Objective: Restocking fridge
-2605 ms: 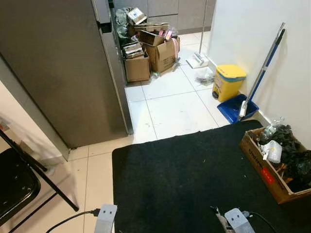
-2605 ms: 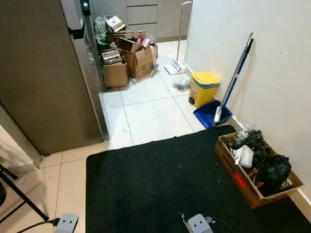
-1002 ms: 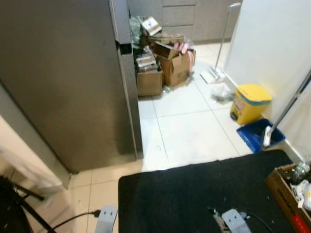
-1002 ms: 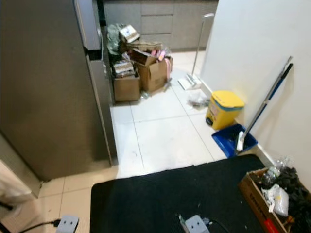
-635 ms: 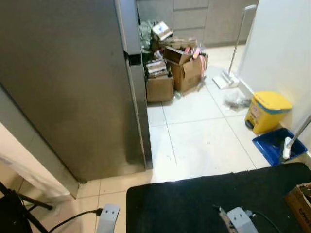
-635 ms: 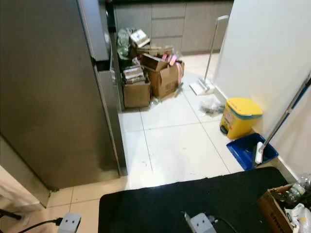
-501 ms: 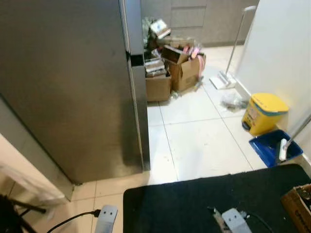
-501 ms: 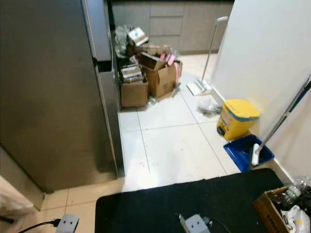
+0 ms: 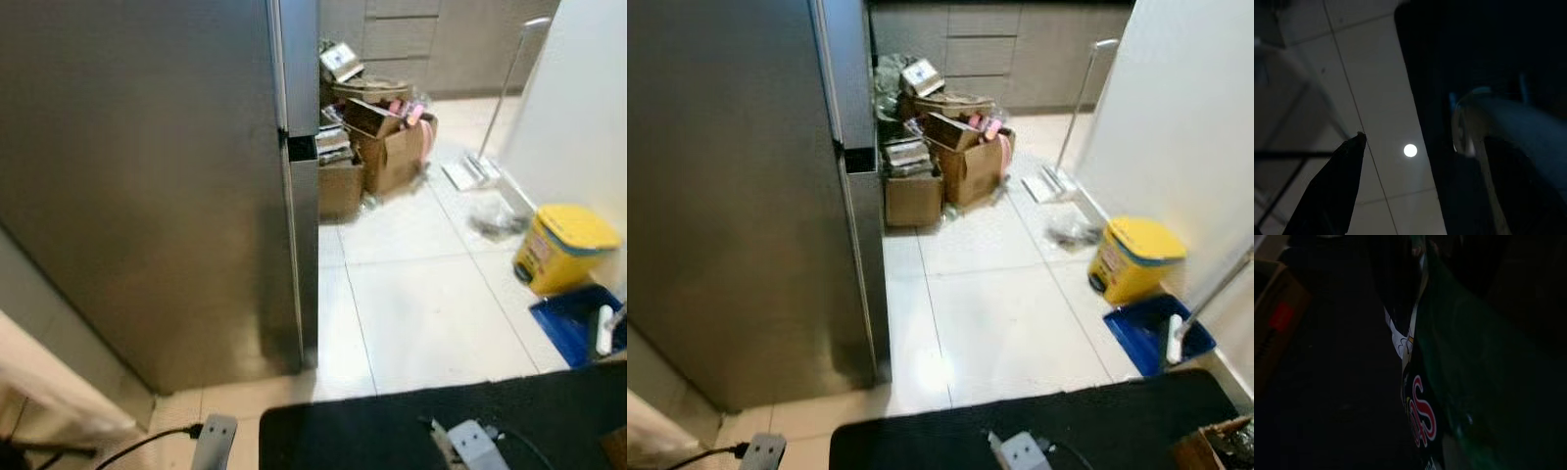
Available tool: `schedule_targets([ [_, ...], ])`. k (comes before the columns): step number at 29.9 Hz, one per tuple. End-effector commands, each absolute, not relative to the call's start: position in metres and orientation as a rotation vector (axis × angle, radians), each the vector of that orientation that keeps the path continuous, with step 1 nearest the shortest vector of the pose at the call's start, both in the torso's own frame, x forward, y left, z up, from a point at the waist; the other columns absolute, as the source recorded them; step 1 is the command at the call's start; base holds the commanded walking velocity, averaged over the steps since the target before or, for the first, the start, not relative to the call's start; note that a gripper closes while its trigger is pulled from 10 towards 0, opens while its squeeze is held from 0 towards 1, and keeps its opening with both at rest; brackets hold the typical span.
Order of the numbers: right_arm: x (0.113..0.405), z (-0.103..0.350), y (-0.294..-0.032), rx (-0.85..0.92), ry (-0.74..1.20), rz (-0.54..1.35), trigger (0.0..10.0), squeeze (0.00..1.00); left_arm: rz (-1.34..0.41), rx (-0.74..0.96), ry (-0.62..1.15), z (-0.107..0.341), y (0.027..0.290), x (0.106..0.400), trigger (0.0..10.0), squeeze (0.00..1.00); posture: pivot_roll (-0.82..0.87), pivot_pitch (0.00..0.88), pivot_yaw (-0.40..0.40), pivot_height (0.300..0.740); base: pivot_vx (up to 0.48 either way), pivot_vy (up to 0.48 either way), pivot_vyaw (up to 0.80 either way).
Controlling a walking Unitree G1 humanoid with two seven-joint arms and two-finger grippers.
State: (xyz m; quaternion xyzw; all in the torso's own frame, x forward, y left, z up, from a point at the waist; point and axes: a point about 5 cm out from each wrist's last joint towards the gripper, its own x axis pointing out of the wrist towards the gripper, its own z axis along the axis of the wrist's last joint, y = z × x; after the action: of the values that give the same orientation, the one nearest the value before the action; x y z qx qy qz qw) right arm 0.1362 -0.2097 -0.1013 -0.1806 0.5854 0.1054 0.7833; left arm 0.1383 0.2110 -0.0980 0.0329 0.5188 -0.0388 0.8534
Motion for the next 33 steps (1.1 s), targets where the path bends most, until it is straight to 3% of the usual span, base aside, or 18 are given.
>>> schedule_targets([
  [1, 0.1401, -0.0988, -0.2155, -0.395, 1.251, 0.209, 10.0, 0.0, -0.085, 0.076, 1.106, -0.0994, 0.2114, 0.1342, 10.0, 0.0, -0.03, 0.0, -0.008, 0.74, 0.296, 0.0, 0.0],
  [12, 0.1418, -0.0982, -0.2157, -0.389, 1.243, 0.203, 10.0, 0.0, -0.073, 0.076, 1.111, -0.0997, 0.2118, 0.1335, 10.0, 0.0, -0.03, 0.0, -0.006, 0.74, 0.29, 0.0, 0.0],
  [21, 0.1438, -0.0977, -0.2133, -0.335, 1.228, 0.207, 10.0, 0.0, -0.064, 0.067, 1.119, -0.1002, 0.2119, 0.1325, 10.0, 0.0, -0.03, 0.0, -0.007, 0.74, 0.0, 0.0, 0.0],
  [33, 0.1431, -0.0984, -0.2093, -0.309, 1.234, 0.238, 10.0, 0.0, -0.067, 0.063, 1.125, -0.1011, 0.2109, 0.1303, 10.0, 0.0, -0.03, 0.0, -0.007, 0.74, 0.0, 0.0, 0.74],
])
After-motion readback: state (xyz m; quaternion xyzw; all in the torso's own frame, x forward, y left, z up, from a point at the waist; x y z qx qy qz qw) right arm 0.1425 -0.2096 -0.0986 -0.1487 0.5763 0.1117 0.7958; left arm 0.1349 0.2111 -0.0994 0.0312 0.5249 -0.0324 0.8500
